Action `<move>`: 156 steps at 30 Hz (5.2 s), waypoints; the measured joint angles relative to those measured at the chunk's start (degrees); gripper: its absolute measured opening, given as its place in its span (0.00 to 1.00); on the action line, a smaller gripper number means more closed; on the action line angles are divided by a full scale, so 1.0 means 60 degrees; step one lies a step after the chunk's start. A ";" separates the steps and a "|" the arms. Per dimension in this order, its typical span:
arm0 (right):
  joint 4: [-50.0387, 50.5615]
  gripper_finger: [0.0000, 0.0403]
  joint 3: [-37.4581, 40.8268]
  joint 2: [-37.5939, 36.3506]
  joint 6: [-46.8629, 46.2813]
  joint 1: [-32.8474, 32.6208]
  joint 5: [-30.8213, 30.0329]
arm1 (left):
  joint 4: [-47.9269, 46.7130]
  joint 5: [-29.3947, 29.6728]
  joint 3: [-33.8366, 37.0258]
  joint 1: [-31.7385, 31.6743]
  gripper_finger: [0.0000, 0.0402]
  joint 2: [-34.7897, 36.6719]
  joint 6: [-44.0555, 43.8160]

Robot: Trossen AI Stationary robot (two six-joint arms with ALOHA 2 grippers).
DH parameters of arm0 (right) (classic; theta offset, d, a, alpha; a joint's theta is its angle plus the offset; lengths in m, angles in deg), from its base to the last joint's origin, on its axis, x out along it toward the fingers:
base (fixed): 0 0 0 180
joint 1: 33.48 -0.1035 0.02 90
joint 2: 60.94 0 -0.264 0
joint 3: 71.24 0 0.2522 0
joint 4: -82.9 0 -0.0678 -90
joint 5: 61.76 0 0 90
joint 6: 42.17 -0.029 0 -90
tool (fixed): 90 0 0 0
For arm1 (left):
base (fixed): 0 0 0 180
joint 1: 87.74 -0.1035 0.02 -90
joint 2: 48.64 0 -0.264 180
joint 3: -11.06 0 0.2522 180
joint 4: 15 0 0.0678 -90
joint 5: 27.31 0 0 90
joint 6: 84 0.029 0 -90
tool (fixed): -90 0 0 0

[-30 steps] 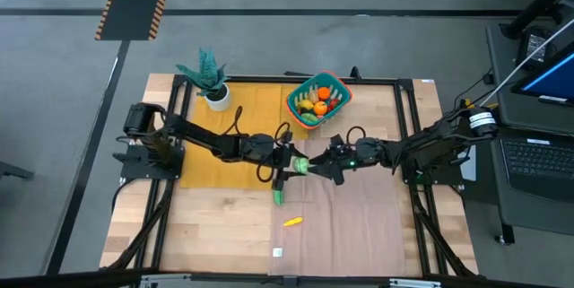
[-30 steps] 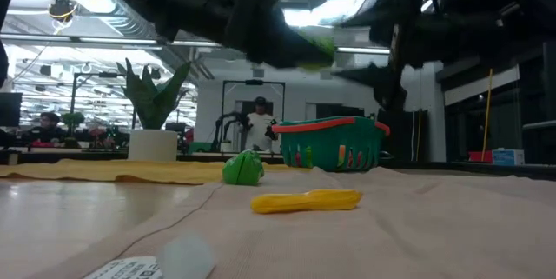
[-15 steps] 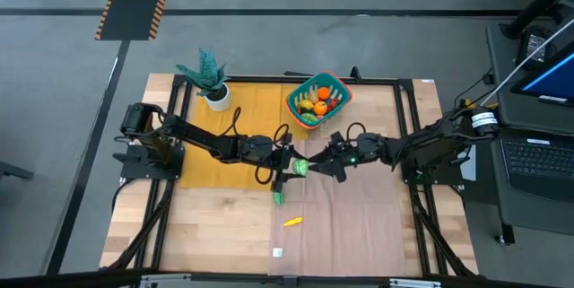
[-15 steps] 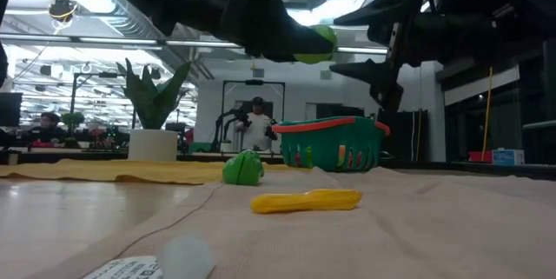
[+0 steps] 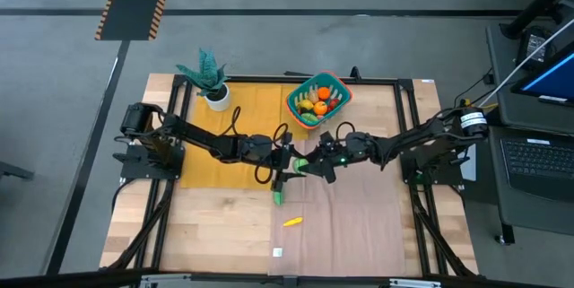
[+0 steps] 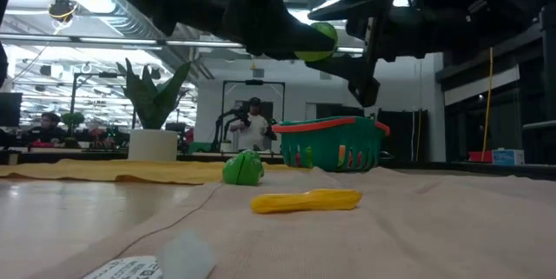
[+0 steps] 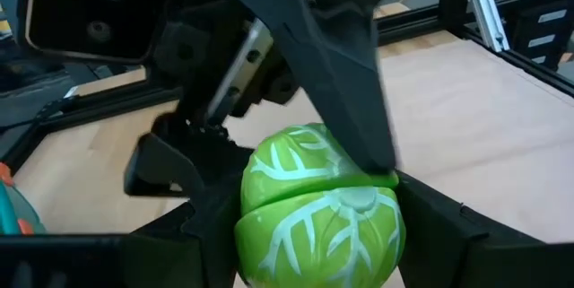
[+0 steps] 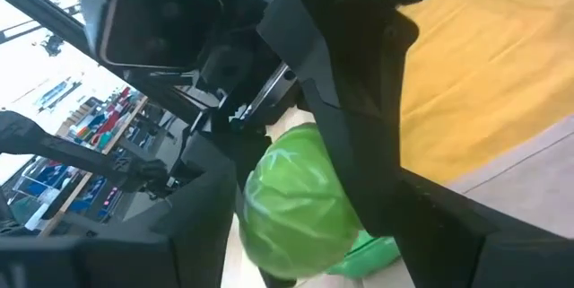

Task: Pick and placing Produce into tupperware
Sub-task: Put the cabbage into the basket

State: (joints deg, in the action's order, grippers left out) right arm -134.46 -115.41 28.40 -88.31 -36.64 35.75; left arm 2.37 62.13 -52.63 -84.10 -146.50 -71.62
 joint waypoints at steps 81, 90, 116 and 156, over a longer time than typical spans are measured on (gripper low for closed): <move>-0.0610 0.48 -0.0189 -0.0003 0.0776 0.1994 0.2427 | -0.0884 0.1794 0.3021 -0.0025 0.64 0.4127 -0.0233; -0.0226 0.48 -0.0179 0.0004 0.1065 0.3724 0.3572 | 0.1408 0.1785 0.4908 -0.0596 0.64 0.4714 -0.0992; 0.0864 0.48 -0.0174 -0.0032 0.7593 0.5241 0.1154 | 0.1820 0.1752 0.5118 -0.1120 0.64 0.4707 -0.1981; 0.8693 0.48 -0.4213 -0.0047 0.8274 0.4308 -0.2510 | 0.1822 0.0312 0.5118 -0.2437 0.64 0.4685 -0.1718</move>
State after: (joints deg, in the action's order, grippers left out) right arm -82.30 -140.69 28.12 -38.67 -10.79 20.69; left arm 13.30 64.00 -21.92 -98.72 -118.39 -81.93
